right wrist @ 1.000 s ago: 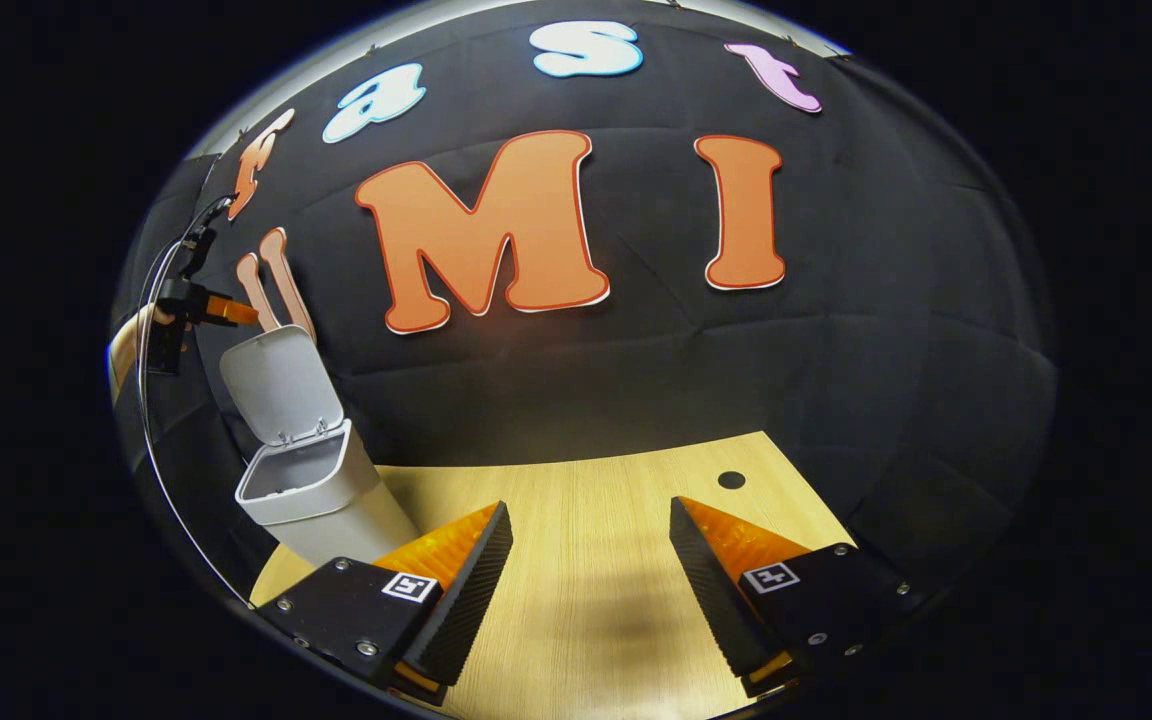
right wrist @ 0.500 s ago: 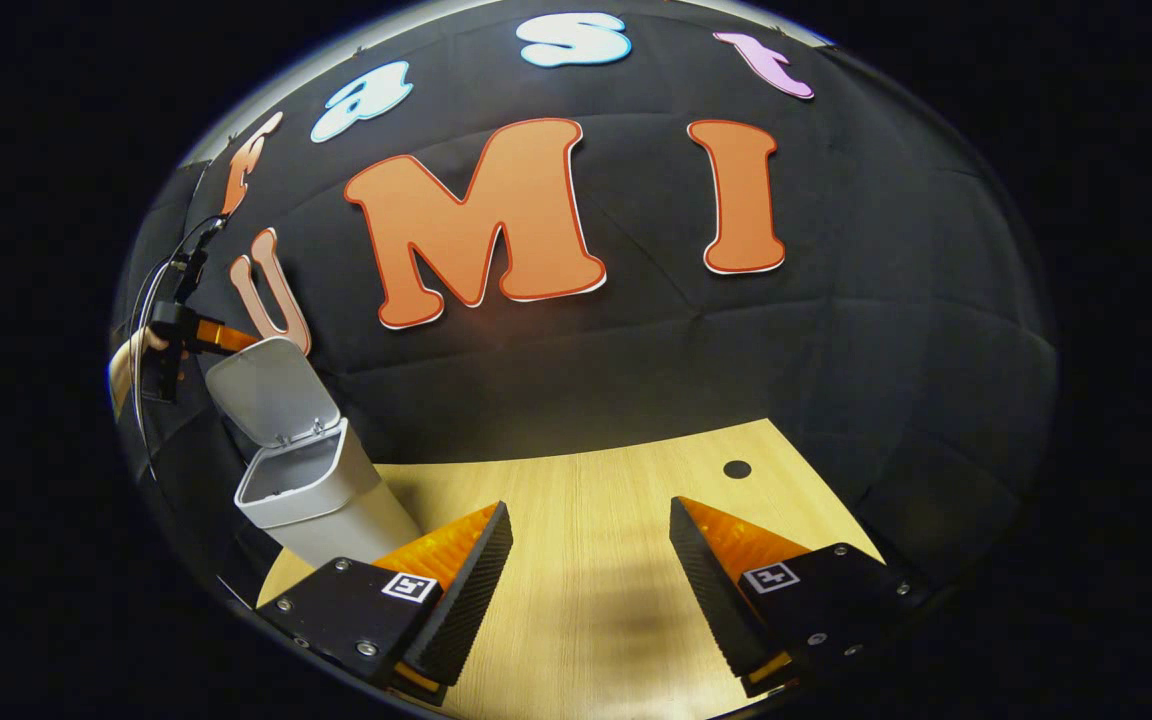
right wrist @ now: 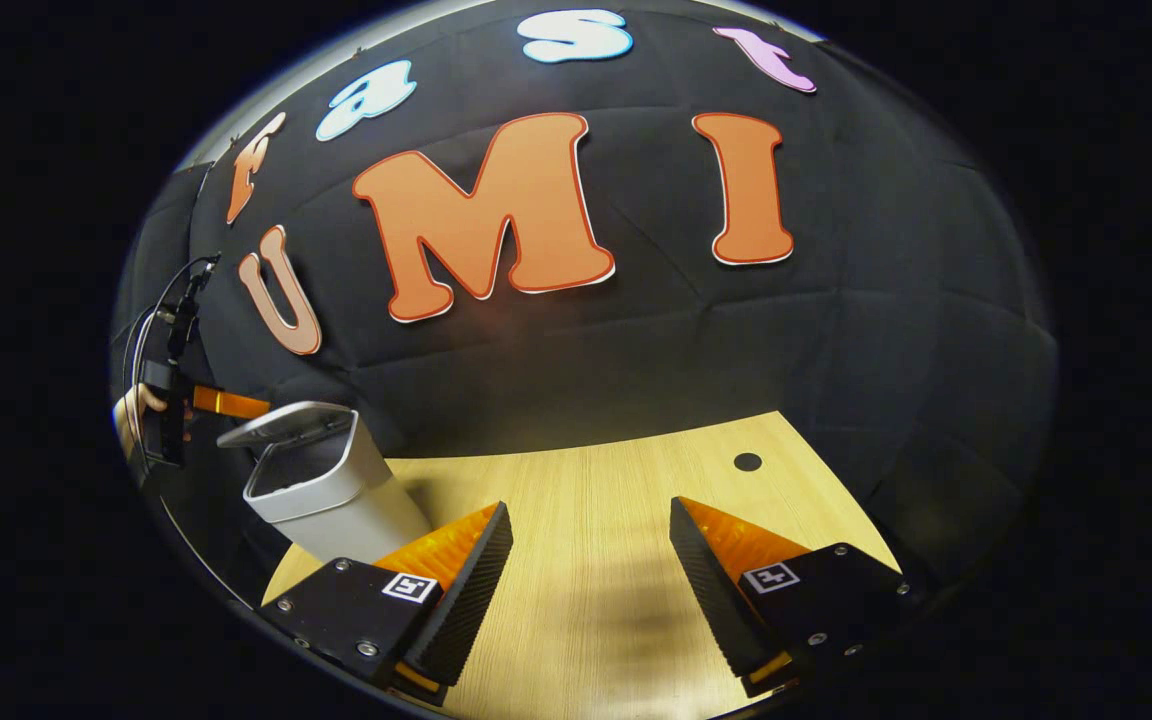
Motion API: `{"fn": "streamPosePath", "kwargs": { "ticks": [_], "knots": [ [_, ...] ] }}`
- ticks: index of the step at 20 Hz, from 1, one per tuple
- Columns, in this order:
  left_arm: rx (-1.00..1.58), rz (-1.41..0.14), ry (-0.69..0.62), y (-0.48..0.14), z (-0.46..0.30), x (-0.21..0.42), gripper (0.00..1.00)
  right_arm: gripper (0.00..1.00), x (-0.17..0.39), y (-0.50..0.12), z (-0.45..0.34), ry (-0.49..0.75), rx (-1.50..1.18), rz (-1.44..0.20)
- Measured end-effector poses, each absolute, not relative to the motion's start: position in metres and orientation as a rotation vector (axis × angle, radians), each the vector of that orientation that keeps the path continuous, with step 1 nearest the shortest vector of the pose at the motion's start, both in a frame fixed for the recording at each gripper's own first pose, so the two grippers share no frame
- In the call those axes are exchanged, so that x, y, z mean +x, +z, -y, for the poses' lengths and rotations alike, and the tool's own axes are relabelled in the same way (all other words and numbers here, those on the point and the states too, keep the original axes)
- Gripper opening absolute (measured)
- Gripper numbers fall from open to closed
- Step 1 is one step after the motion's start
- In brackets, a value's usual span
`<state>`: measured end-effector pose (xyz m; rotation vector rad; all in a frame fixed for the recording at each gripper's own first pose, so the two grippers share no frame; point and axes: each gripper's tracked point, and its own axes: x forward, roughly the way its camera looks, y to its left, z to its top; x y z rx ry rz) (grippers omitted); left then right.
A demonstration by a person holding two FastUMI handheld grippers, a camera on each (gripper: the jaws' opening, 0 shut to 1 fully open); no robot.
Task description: Press the lid of the desktop garbage bin to open it, pick up the crumpled paper on the desktop and throw it into the bin, then pick up the pop can on the desktop and drop it into the bin, and finally close the garbage bin lid.
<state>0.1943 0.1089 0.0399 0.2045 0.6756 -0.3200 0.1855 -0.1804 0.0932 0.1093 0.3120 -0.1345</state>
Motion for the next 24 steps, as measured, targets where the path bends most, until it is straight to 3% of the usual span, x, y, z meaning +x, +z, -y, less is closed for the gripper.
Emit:
{"fn": "streamPosePath", "kwargs": {
  "ticks": [9,16,24],
  "knots": [
    [0.181,-0.741,-0.312,-0.018,-0.099,0.17,0.96,0.95,0.174,0.084,0.187,-0.12,0.091,-0.338],
    [0.288,-0.666,-0.324,-0.019,-0.087,0.168,0.99,0.95,0.17,0.08,0.188,-0.114,0.096,-0.347],
    [0.194,-0.635,-0.28,-0.015,-0.095,0.17,0.96,0.95,0.173,0.087,0.183,-0.096,0.106,-0.334]
  ]
}}
